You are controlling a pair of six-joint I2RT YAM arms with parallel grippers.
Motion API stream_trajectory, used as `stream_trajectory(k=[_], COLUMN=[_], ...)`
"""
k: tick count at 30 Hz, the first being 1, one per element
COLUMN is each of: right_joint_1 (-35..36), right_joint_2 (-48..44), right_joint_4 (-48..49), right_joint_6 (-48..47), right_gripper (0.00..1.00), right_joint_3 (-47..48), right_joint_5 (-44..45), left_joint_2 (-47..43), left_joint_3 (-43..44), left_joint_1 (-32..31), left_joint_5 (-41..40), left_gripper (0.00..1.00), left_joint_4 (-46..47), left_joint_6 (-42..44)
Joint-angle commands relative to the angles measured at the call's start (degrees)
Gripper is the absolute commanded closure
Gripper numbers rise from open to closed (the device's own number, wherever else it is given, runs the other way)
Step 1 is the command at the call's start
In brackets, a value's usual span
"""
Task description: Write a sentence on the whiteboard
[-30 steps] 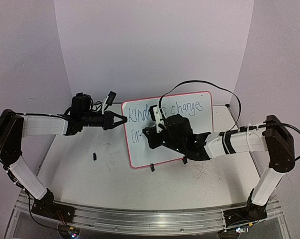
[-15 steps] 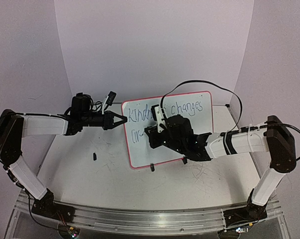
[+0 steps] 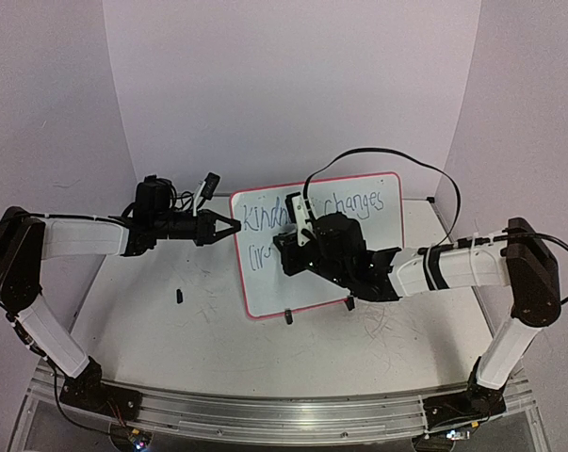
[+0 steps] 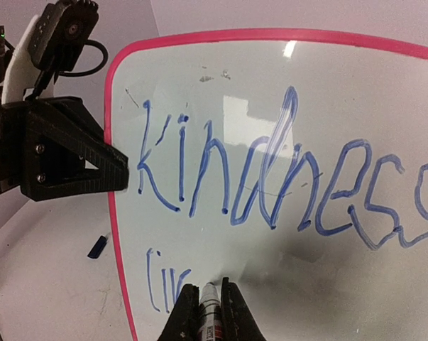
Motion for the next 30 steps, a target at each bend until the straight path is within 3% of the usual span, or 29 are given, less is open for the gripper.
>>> stream_trajectory(k=[1, 30], right_joint_1=[-1.25, 0.00], right_joint_2=[0.63, 1.09], right_joint_4=[1.21, 0.94], right_joint_6=[-1.13, 2.66], right_gripper=[1.00, 1.00], right_joint_3=[2.86, -1.68], right_joint_5=[2.71, -0.71], left_joint_2=[0.26, -0.20], left_joint_3=[1.74, 1.72], left_joint_1=[-0.55, -0.53], left_joint_5=[-1.48, -1.31], left_gripper=[1.00, 1.00], left_joint_4=[-1.50, -1.60], left_joint_6=[5.82, 5.80])
